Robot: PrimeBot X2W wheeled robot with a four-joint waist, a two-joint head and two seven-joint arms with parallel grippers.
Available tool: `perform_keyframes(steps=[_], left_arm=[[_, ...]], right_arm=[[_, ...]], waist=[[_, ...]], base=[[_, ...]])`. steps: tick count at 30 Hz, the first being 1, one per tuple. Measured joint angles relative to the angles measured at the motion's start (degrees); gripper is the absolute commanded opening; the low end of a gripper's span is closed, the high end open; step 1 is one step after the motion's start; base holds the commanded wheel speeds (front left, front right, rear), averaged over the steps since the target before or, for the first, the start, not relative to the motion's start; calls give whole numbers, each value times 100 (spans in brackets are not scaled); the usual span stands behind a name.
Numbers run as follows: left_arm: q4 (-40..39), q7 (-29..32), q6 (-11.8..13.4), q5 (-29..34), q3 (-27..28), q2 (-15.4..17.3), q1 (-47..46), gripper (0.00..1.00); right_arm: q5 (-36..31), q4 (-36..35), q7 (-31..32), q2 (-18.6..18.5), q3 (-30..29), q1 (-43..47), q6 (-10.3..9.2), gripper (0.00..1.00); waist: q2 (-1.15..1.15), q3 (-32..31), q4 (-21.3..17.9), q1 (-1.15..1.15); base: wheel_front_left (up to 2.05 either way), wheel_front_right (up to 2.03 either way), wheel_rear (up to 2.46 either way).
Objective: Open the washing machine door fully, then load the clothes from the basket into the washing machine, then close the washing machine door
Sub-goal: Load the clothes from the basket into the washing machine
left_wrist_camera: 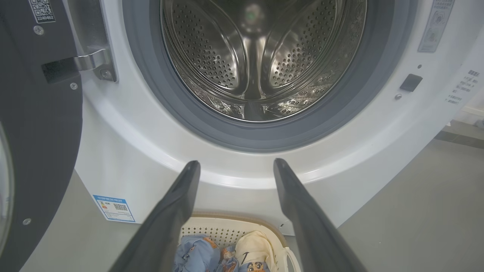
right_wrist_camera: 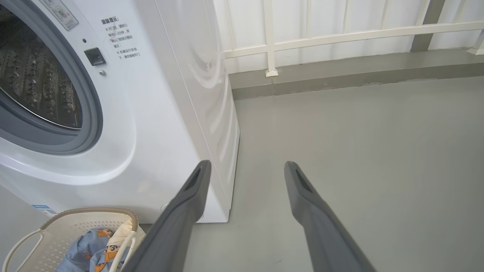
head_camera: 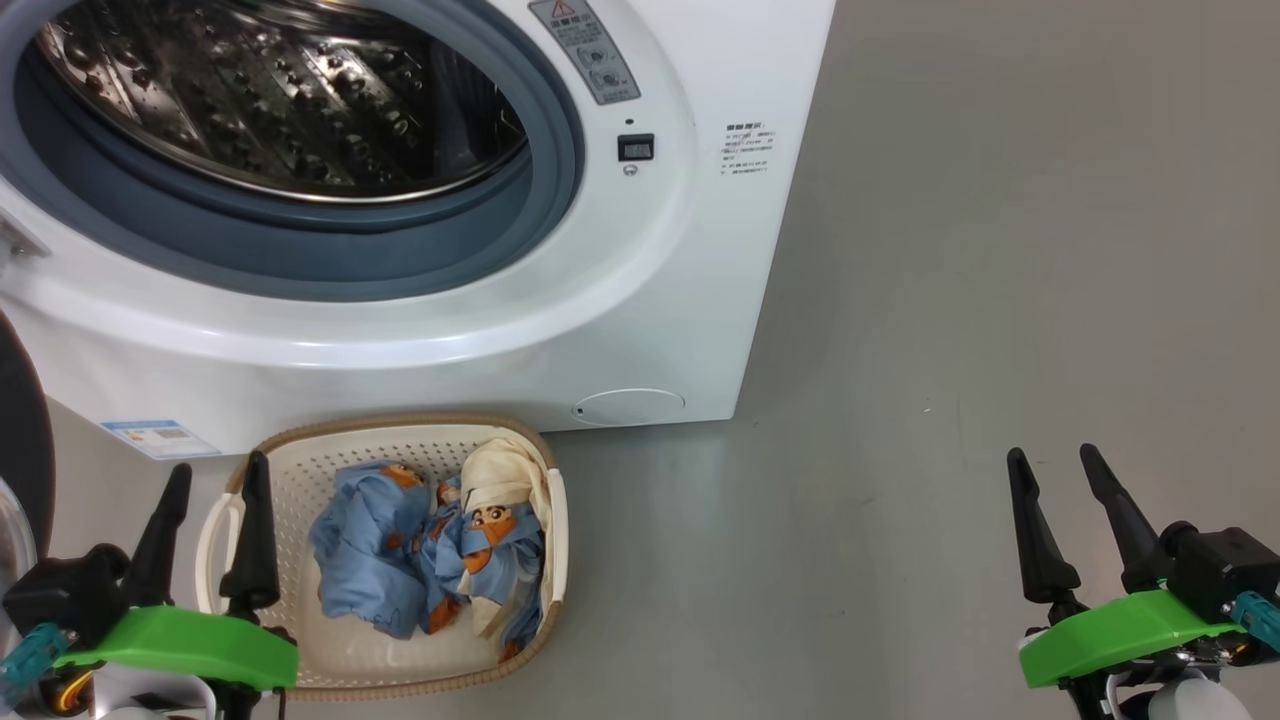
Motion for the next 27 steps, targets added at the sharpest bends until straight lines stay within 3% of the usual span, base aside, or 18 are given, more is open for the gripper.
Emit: perform_keyframes(steps=[16, 27], left_arm=[[88, -1, 0, 0, -73, -2, 1, 100], [1230, 4, 0, -76, -470, -20, -528, 100]], right_arm=[[-1, 26, 0, 52, 18, -10, 0, 100], [-59, -172, 0, 220, 62, -357, 0, 100]], waist=[[0, 76, -13, 0], [0, 628, -46, 0]], base=[[0, 0, 0], [0, 0, 0]])
